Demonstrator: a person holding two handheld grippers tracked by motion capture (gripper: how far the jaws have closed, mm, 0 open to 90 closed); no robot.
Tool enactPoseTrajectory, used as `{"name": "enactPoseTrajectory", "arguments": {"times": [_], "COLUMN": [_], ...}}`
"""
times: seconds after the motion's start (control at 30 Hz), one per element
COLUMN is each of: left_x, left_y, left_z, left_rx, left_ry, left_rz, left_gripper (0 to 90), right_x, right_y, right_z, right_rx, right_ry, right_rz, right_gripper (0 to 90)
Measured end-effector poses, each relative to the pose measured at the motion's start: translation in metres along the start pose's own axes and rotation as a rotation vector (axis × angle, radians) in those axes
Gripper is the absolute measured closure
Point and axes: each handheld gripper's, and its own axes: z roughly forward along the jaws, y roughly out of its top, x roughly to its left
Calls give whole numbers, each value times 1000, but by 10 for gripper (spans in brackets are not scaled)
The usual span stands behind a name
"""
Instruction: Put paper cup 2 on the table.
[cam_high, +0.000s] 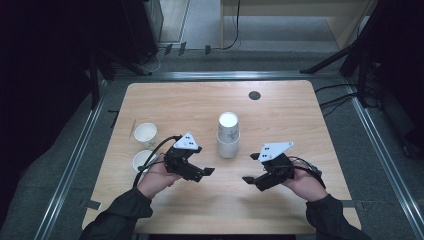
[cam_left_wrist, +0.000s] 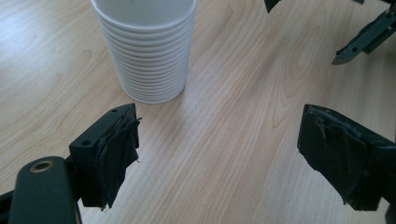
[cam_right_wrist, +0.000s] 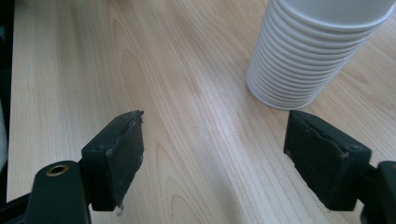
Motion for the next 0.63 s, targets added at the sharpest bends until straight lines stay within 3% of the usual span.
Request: {"name": "enactPoseTrajectory", "arguments": {"times": [0.23, 0.63], "left_x": [-6, -6], "left_y": [-2, -6], "left_z": [13, 21], "left_rx": [16, 23], "left_ry": [7, 29], "left_rz": [10, 16], "left_gripper": [127, 127], "right_x": [3, 3], "right_y": [1, 0], "right_z": [2, 2], "right_rx": [-5, 5], "right_ry": [5, 11], "right_rz": [-1, 1], "right_gripper": [204, 204]}}
